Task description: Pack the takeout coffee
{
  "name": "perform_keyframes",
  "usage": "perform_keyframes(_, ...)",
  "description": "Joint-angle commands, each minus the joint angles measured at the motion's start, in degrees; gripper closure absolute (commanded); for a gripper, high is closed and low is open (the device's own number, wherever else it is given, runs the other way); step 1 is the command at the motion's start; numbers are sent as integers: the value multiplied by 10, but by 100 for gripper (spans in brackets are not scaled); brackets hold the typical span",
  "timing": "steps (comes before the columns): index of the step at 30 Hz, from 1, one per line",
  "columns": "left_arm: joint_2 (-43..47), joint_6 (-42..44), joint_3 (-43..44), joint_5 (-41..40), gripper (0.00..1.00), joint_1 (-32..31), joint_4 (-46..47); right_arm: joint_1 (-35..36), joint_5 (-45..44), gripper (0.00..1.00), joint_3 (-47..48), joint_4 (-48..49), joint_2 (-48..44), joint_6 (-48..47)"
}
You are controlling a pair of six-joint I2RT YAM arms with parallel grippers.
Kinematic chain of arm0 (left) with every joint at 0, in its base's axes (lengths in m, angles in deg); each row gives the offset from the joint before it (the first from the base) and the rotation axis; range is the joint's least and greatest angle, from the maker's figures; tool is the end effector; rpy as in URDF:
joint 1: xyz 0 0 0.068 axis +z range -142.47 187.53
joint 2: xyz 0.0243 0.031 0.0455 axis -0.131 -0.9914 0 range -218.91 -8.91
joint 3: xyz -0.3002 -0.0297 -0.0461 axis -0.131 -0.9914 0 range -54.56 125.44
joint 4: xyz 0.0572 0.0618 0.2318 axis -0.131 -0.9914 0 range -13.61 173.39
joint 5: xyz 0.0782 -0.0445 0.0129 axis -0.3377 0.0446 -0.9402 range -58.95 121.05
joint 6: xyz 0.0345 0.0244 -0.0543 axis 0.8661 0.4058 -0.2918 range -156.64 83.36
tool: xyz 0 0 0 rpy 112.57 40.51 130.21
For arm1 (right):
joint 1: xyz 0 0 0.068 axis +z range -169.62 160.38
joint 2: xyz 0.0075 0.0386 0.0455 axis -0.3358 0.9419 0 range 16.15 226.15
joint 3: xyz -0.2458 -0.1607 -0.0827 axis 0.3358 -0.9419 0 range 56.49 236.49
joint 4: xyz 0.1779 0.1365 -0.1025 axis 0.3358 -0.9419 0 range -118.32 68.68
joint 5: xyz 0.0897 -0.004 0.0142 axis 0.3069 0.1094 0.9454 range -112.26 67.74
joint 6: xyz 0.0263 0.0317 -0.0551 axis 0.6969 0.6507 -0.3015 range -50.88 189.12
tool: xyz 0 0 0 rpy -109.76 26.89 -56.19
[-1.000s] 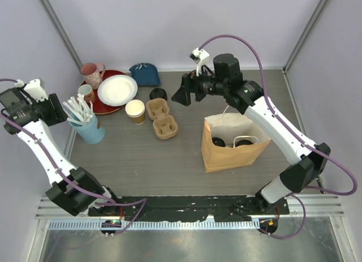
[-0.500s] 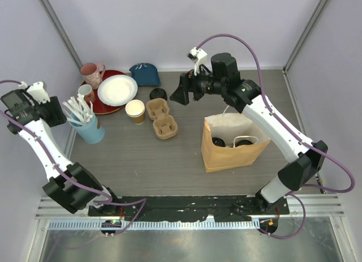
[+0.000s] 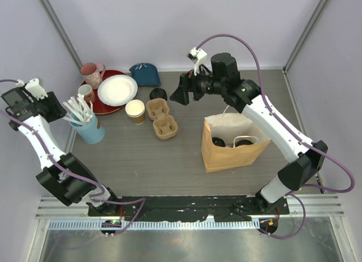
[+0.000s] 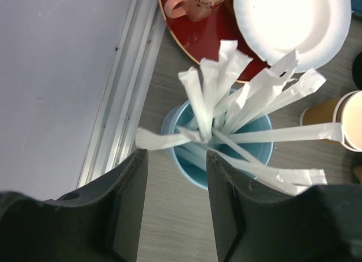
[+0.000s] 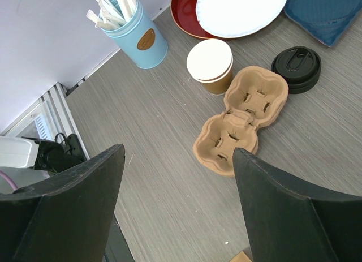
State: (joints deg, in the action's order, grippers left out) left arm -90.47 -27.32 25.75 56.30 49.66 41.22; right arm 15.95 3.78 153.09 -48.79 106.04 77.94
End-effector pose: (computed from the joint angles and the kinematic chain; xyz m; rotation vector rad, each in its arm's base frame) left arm 0.2361 0.1817 0.3772 -0.4238 2.2013 -0.0333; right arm 0.2752 0.2267 0.4531 -0.7692 1.8616 0.9448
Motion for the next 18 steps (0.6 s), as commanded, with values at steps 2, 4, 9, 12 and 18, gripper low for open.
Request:
perform_keyframes(2,-3,-28,-9,26,55,-46,82,5,-6,18,11,13,-9,-11)
perform_keyframes(4,-4,-28,-9,-8,55,-56,92,5,-9,18,10,10,-10,-13)
perform_keyframes(9,-42,-33,21,-63,60,-62,76,6,-18,18,10,-3,-18,-21)
perform_keyframes(12,-42,-33,18,-59,60,-63,70,5,-21,18,9,-7,-22,-26)
perform_keyframes(18,-36,-23,-2,-58,70,-78,87,6,-21,18,8,-9,-24,-28)
